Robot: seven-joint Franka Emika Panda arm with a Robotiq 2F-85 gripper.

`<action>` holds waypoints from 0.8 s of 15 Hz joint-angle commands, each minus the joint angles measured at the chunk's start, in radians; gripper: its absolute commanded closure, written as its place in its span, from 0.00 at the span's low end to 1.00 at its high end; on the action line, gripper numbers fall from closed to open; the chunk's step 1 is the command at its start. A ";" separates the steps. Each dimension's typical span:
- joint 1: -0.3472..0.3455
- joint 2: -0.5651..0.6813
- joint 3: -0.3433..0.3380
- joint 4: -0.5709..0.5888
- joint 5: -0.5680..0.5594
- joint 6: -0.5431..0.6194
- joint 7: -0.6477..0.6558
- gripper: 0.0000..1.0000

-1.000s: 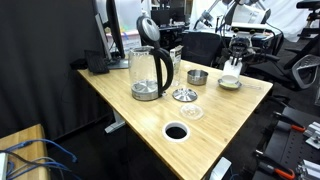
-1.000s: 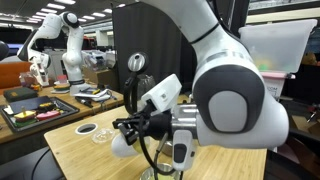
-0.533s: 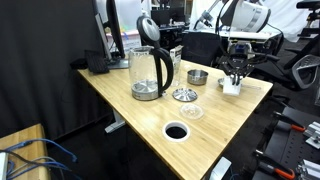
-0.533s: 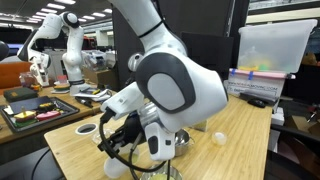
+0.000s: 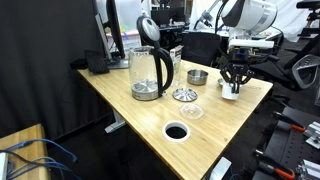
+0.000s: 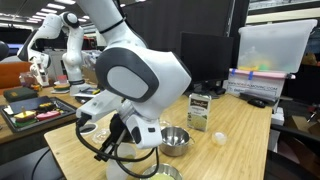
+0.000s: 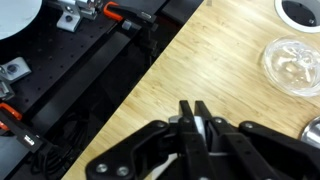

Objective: Pour some contents from the white mug into the silver pan.

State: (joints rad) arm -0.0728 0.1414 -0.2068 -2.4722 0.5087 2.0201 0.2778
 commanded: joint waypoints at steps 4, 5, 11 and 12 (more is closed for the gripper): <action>-0.007 -0.066 0.053 -0.094 -0.037 0.135 0.007 0.98; -0.007 -0.072 0.058 -0.101 -0.039 0.147 0.007 0.98; 0.001 -0.096 0.092 -0.141 -0.067 0.139 0.004 0.45; 0.003 -0.099 0.097 -0.148 -0.081 0.138 0.008 0.37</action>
State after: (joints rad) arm -0.0702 0.0763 -0.1250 -2.5886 0.4674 2.1489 0.2774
